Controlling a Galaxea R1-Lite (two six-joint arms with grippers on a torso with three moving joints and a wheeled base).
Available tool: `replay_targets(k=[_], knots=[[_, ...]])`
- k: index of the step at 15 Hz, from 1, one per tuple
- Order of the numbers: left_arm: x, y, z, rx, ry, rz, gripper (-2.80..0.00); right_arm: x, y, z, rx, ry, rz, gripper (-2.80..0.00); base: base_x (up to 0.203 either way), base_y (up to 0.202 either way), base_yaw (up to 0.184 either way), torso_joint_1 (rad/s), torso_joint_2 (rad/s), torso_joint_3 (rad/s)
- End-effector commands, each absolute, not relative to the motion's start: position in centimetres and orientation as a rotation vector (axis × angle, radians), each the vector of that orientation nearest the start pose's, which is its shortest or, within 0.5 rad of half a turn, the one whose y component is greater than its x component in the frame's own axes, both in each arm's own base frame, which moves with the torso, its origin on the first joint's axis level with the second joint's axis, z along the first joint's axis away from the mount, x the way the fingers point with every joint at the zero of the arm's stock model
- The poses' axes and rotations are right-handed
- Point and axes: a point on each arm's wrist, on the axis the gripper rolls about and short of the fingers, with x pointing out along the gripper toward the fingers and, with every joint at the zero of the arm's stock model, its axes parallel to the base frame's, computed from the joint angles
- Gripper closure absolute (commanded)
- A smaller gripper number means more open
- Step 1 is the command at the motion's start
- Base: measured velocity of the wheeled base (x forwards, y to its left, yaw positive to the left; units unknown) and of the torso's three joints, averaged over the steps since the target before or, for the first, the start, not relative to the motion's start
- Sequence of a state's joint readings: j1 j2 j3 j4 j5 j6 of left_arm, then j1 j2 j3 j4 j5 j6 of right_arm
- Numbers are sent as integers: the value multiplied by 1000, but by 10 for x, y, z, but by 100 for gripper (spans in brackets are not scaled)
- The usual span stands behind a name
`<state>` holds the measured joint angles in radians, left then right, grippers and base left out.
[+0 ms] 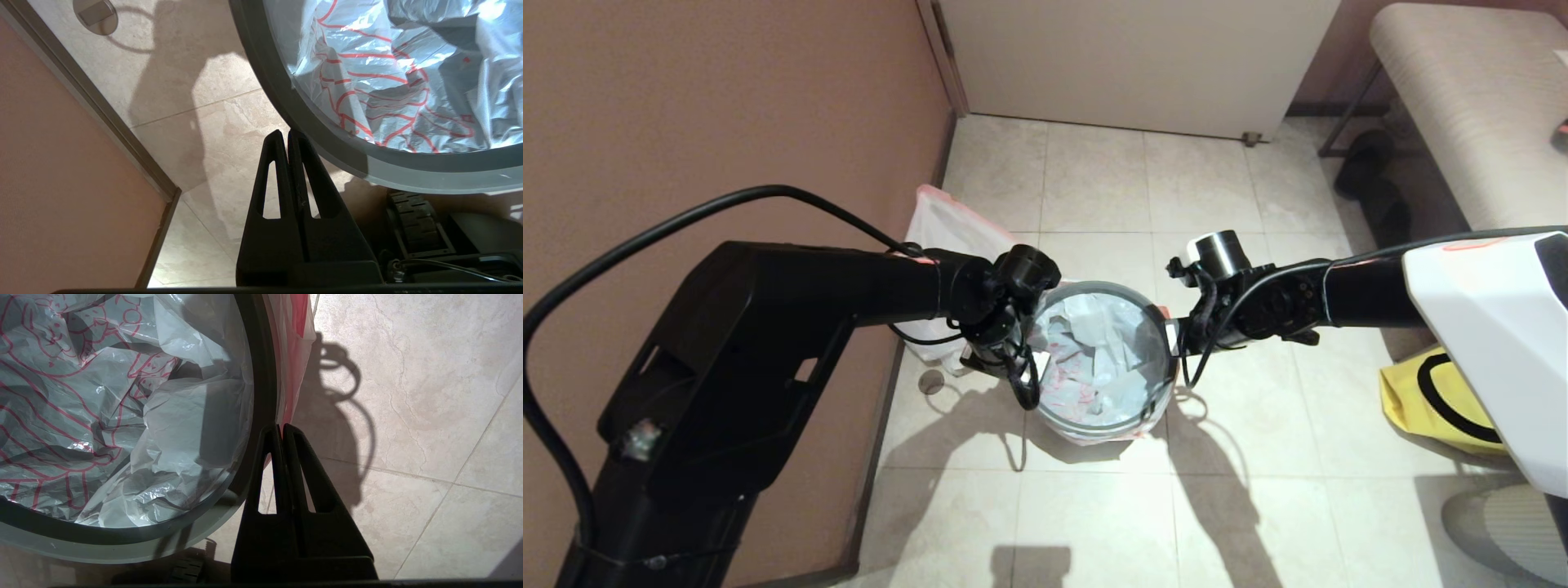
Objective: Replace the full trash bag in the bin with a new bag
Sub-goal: Place the trash can ring on the trash can
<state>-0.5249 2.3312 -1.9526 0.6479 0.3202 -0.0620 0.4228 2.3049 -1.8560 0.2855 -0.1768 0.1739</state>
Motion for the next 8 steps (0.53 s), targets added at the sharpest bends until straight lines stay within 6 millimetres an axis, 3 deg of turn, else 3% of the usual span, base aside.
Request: replay_targets(k=[1,8], knots=[[390,-219,143,354,932,-154,0,428,188,146,-52,721,171,0,0,0,0,0,0,0],[395,-222,130,358,935,-153,0,433,190,134,-52,743,182,0,0,0,0,0,0,0]])
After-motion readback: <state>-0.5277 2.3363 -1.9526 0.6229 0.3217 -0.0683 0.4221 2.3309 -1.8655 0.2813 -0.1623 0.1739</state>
